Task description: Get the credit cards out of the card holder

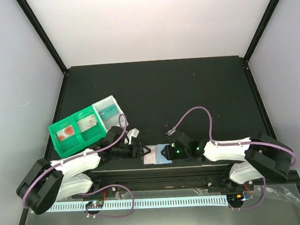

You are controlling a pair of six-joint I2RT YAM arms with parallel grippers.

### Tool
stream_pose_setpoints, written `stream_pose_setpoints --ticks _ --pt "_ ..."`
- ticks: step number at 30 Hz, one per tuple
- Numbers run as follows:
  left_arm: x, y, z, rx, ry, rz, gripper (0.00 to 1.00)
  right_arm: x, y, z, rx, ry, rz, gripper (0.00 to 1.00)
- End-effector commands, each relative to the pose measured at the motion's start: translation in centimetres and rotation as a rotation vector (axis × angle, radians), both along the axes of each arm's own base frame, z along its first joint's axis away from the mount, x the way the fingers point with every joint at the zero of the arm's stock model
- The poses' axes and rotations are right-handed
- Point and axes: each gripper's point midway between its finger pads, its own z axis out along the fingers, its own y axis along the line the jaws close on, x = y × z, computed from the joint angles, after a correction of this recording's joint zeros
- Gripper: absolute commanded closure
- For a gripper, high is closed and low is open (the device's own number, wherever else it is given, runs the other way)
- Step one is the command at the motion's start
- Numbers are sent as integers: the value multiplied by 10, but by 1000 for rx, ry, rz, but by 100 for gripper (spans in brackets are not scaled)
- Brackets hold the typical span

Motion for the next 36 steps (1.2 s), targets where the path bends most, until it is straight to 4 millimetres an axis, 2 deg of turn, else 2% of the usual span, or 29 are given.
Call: stream_pose_setpoints --ticks 1,4,7,13,18,23,27,34,36 --pt "1 -4 -1 0 -29 -23 41 4 -23 -19 -114 -27 -38 77" --pt "0 1 -15 55 -14 -18 52 6 -35 -23 -163 -42 -59 78" --pt "-1 7 -25 99 0 -12 65 9 -37 -12 -160 -64 -70 78" --pt "-2 14 -39 157 7 -7 86 8 -1 34 52 -83 -19 77" --pt "-2 15 -44 173 15 -11 94 5 24 48 115 -60 36 78" --pt "-2 16 -47 180 10 -16 98 3 41 43 125 -33 67 79" --pt "-1 15 -41 175 4 -9 98 5 42 34 96 -32 60 80" --pt "8 3 -8 84 -41 0 80 3 31 10 36 -11 38 81" --pt "6 -1 -1 49 -50 -17 78 3 29 6 28 -9 33 81"
